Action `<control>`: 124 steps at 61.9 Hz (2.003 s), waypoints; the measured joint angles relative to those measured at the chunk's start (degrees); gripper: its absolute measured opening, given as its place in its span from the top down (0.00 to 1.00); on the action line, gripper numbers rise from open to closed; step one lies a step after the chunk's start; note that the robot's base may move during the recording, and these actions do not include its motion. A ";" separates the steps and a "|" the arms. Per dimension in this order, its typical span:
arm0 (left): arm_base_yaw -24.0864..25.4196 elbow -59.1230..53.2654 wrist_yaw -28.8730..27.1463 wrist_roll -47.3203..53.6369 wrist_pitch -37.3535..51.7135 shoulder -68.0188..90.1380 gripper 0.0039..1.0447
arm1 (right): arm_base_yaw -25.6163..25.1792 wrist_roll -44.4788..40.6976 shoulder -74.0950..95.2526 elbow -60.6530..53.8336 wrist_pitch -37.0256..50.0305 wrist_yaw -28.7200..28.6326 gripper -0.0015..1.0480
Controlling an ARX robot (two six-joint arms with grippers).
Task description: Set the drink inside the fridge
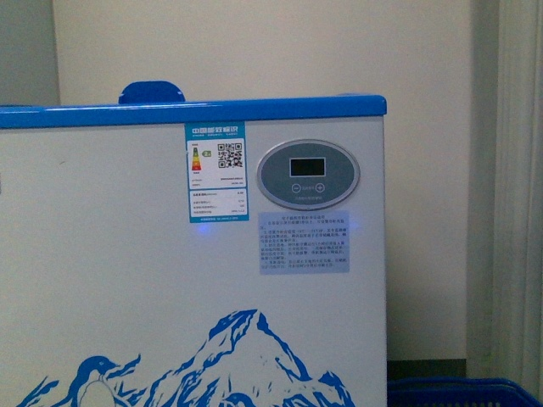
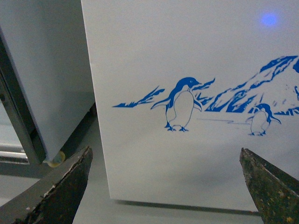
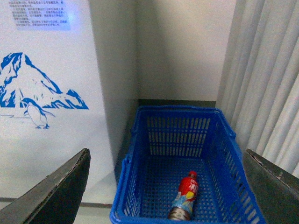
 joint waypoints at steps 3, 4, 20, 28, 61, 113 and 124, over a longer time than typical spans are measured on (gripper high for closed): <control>0.00 0.00 0.00 -0.02 0.00 0.00 0.08 | 0.00 0.00 0.00 0.00 0.00 0.00 0.07; 0.00 0.00 0.00 0.00 0.00 0.00 0.08 | 0.00 0.00 0.00 0.00 0.00 0.00 0.07; 0.00 0.00 0.02 0.00 0.00 0.02 0.08 | 0.00 0.00 0.00 0.00 0.00 0.00 0.07; 0.00 0.00 0.00 0.00 0.00 0.00 0.08 | -0.09 1.05 1.07 0.37 -1.57 0.94 0.07; 0.00 0.00 0.00 0.00 0.00 0.00 0.08 | -18.51 2.64 104.04 28.85 24.17 -1.33 0.07; 0.00 0.00 0.00 0.00 0.00 0.00 0.08 | -11.61 11.58 161.15 79.78 14.80 6.78 0.07; 0.00 0.00 0.02 0.00 0.00 0.00 0.08 | -10.51 13.49 167.40 87.82 11.82 5.84 0.07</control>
